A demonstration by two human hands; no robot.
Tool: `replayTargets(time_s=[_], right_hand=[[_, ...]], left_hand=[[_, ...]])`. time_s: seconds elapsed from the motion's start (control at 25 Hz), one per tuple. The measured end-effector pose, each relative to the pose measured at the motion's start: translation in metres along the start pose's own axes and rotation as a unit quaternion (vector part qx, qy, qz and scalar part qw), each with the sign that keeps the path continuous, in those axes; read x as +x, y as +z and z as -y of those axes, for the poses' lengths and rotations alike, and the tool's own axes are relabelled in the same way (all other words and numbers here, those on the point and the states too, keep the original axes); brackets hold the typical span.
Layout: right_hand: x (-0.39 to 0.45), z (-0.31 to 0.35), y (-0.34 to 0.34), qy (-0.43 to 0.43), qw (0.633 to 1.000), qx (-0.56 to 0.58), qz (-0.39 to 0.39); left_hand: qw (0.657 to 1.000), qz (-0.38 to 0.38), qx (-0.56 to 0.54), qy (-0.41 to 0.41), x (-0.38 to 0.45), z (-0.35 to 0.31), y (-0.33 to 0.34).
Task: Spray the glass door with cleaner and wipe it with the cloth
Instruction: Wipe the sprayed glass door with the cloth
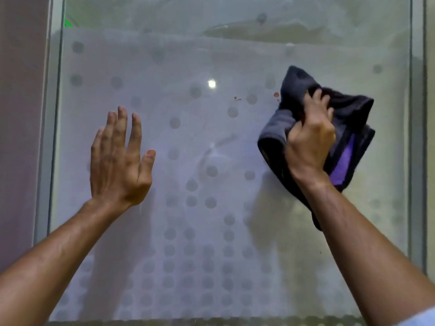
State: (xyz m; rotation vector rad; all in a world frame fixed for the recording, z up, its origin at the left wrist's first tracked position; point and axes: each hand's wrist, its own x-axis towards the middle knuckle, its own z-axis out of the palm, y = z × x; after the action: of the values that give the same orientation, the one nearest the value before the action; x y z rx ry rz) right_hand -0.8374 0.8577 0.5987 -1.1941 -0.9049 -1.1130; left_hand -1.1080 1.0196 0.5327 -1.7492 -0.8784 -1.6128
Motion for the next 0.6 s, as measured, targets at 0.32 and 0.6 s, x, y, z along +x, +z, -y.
replayTargets(time_s=[0.32, 0.6], right_hand=[[-0.053, 0.086, 0.038, -0.263, 0.951, 0.043, 0.156], [-0.007, 0.028, 0.011, -0.094, 0.993, -0.014, 0.07]], left_hand=[[1.0, 0.012, -0.002, 0.0, 0.0, 0.003, 0.0], [1.0, 0.016, 0.0, -0.001, -0.002, 0.004, -0.001]])
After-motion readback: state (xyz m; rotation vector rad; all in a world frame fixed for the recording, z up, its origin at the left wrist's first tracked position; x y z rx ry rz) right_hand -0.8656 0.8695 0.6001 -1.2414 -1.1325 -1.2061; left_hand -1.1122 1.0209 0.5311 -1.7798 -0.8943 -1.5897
